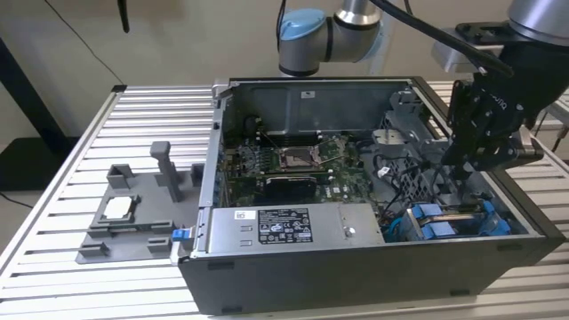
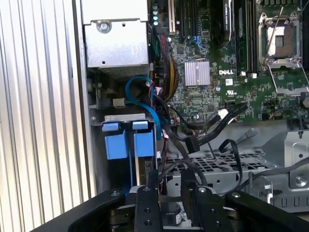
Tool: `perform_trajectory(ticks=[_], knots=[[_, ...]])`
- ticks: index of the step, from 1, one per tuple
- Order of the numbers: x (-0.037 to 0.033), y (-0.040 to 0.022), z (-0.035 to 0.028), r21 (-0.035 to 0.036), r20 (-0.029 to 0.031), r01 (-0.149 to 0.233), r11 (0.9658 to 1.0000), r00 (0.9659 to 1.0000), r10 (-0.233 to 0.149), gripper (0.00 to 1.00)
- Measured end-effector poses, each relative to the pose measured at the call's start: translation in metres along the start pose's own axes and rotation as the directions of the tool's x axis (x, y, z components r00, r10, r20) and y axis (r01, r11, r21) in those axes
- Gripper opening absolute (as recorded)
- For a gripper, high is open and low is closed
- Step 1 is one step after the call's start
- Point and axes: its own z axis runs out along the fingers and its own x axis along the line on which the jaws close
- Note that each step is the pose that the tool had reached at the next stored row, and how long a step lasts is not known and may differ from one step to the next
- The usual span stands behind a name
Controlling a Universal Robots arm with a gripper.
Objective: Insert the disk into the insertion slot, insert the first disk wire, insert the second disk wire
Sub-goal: 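Insert the second disk wire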
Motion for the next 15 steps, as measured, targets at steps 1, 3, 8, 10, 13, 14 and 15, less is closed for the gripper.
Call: perform_trajectory(ticks=[1, 3, 8, 10, 13, 14, 15], knots=[[-0.0004, 0.0011, -0.0005, 0.0, 0.0002, 0.0, 1.0, 1.0, 0.0, 0.33], [-0.0011, 0.0039, -0.0011, 0.0001, 0.0003, 0.0, 1.0, 1.0, 0.0, 0.33], [-0.0019, 0.0122, -0.0022, 0.0012, 0.0015, 0.0, 1.0, 1.0, 0.0, 0.33], [-0.0026, 0.0158, -0.0022, 0.0019, 0.0018, 0.0, 1.0, 1.0, 0.0, 0.33], [-0.0048, 0.0204, -0.002, 0.0021, 0.0019, 0.0, 1.0, 1.0, 0.0, 0.33], [-0.0059, 0.0221, -0.002, 0.0023, 0.0018, 0.0, 1.0, 1.0, 0.0, 0.33], [-0.0072, 0.0237, -0.0019, 0.003, 0.0019, 0.001, 1.0, 1.0, -0.001, 0.33]])
